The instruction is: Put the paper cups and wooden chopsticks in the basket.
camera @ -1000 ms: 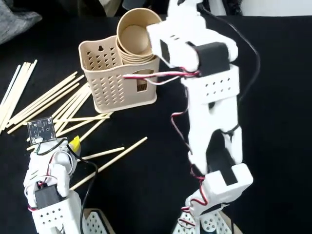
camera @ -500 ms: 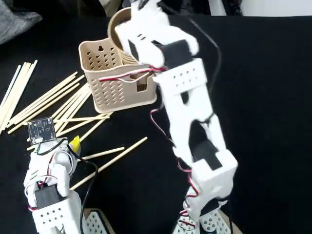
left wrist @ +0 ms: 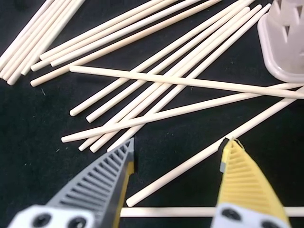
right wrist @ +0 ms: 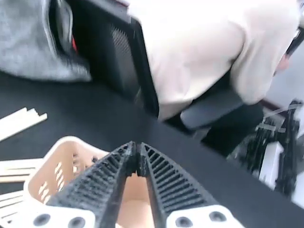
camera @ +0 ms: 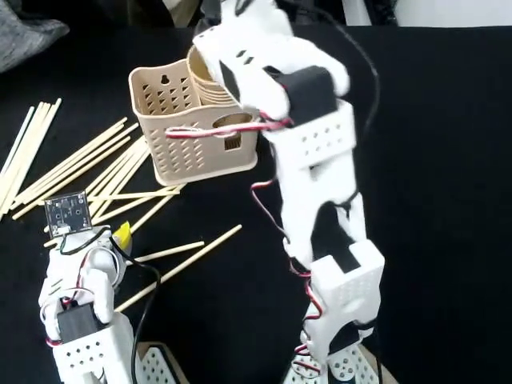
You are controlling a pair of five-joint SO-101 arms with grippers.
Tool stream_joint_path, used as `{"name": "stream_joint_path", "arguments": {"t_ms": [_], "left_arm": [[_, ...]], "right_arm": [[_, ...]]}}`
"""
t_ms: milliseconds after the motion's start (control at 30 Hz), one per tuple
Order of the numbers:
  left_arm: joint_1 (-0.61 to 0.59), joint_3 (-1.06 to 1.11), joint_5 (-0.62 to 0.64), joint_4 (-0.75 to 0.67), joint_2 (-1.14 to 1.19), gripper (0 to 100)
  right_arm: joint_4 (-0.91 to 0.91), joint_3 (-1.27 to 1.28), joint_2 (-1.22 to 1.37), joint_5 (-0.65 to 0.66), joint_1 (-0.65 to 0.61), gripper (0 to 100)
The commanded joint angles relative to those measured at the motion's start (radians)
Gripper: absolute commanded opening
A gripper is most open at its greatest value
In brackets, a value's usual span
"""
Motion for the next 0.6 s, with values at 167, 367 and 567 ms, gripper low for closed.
{"name": "stream_joint_path", "arguments": {"t_ms": [167, 367, 567], "left_arm": [[0.008, 0.018, -0.006, -0.021, -0.005, 29], [0.005, 0.018, -0.006, -0.020, -0.005, 29], [0.005, 0.016, -0.005, -0.018, -0.005, 29]], "right_arm": [[0.084, -0.104, 0.097, 0.006, -0.002, 1.5], [0.272, -0.102, 0.268, 0.006, 0.089, 1.4], [0.282, -0.110, 0.479, 0.006, 0.130, 1.1]]}}
